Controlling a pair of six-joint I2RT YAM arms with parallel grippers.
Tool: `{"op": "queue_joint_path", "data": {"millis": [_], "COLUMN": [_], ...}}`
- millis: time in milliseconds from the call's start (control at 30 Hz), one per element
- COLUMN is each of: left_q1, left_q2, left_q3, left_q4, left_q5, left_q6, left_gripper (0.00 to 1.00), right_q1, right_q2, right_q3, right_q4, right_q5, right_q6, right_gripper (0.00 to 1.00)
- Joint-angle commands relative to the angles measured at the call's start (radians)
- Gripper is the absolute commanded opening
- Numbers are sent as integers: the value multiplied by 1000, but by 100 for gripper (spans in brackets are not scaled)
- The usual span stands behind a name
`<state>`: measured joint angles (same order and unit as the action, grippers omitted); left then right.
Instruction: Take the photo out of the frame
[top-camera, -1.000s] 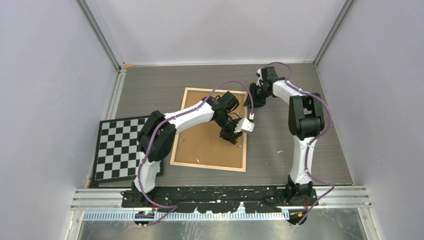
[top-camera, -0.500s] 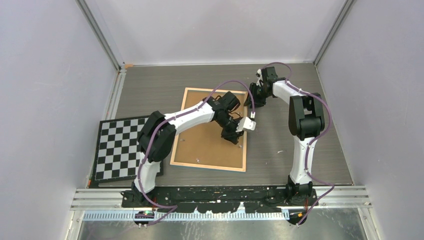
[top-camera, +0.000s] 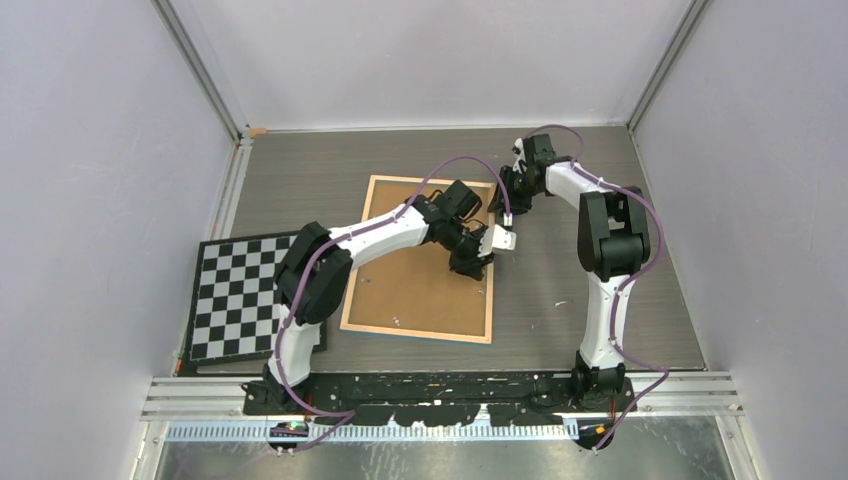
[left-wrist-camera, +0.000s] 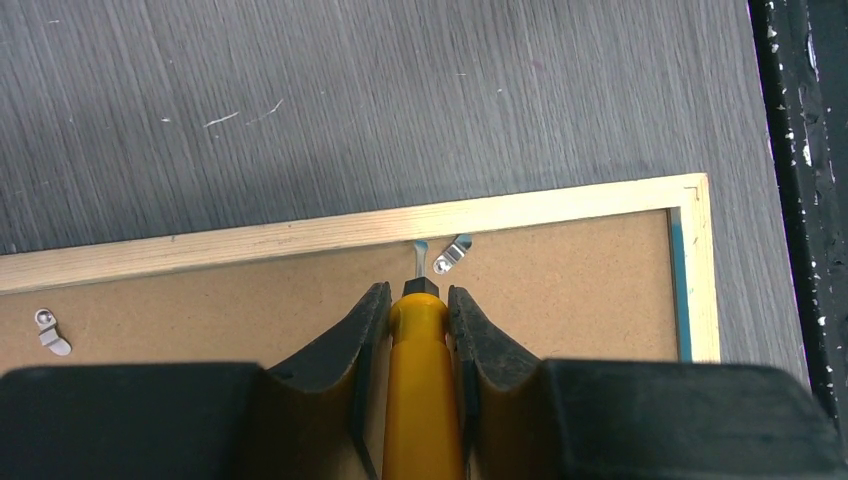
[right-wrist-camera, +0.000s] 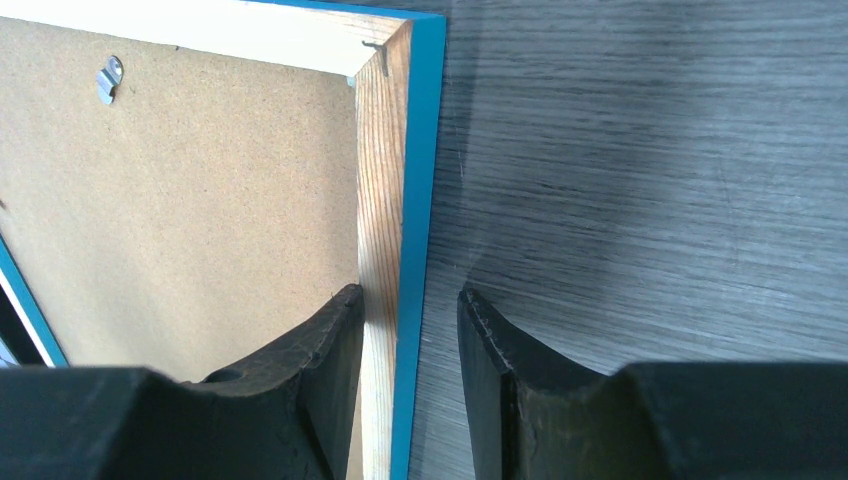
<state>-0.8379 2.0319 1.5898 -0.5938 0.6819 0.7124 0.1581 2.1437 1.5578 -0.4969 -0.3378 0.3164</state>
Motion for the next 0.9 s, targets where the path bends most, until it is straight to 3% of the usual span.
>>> {"op": "queue_joint_path", "data": {"millis": [0,633,867], "left_q1": [-5,-33,-37], "left_q2": [-40,-23,-11], "left_q3": [-2,-6,38], "left_q4": [38,-242,-413], "left_q5": [38,-16,-52], "left_q6": [-9,367,562], "left_gripper": [0,0,0], "right_q1": [21,18,16], "right_q2": [42,43,49], "right_q3": [-57,-61,-50], "right_q4": [-75,-75,-78], "right_q5": [74,80,85], "right_q6": [-33,-35,-34], "right_gripper": [44,44,44]}}
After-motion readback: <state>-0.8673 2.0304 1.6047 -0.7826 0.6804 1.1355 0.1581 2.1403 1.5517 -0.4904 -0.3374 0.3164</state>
